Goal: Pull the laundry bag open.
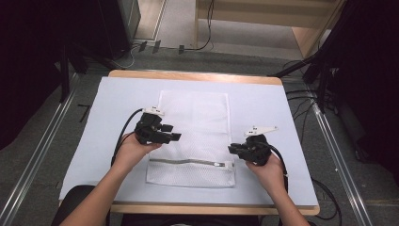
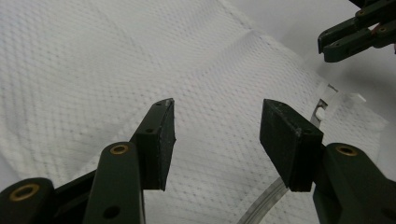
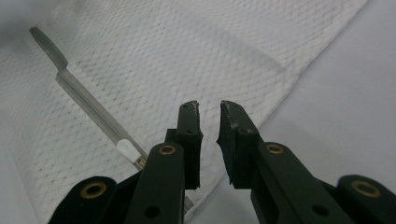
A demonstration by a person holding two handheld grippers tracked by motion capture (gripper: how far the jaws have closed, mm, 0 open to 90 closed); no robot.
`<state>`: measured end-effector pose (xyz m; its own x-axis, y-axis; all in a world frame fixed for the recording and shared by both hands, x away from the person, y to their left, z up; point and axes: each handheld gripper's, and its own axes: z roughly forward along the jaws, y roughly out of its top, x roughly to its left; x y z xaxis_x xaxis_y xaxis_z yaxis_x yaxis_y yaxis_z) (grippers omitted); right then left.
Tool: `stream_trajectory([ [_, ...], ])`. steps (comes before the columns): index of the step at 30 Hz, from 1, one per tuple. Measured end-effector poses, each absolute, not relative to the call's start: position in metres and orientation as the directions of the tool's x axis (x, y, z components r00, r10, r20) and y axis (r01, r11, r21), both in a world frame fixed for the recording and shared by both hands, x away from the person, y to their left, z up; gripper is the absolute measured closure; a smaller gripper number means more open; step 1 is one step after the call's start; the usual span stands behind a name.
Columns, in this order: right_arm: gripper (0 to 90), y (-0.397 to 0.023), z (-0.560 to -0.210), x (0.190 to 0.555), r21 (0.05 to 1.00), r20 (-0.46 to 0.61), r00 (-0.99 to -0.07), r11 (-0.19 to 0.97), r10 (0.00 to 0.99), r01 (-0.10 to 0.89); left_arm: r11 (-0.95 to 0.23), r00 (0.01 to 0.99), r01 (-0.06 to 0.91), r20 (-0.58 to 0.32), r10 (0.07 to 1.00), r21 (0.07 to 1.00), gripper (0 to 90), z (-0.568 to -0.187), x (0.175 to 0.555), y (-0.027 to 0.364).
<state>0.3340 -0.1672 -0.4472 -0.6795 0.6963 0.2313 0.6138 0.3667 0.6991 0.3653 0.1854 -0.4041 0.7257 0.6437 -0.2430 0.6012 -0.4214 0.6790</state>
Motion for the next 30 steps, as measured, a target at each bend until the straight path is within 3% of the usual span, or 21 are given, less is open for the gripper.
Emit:
stream_trajectory([
  [12, 86.0, -0.167, -0.457, 0.325, 0.677, 0.246, -0.708, 0.405, 0.662, 0.614, -0.460, 0.767, 0.569, -0.238, 0.596, 0.681, 45.8, -0.408, 0.358, 0.158],
  [18, 87.7, -0.167, -0.462, 0.323, 0.672, 0.248, -0.722, 0.422, 0.646, 0.609, -0.419, 0.759, 0.574, -0.265, 0.595, 0.703, 39.8, -0.408, 0.356, 0.152],
  [22, 87.8, -0.166, -0.466, 0.321, 0.662, 0.257, -0.724, 0.429, 0.640, 0.614, -0.455, 0.773, 0.563, -0.243, 0.586, 0.690, 42.0, -0.412, 0.352, 0.144],
  [30, 87.7, -0.167, -0.472, 0.321, 0.663, 0.255, -0.748, 0.453, 0.612, 0.597, -0.460, 0.773, 0.584, -0.284, 0.567, 0.669, 49.1, -0.418, 0.350, 0.132],
])
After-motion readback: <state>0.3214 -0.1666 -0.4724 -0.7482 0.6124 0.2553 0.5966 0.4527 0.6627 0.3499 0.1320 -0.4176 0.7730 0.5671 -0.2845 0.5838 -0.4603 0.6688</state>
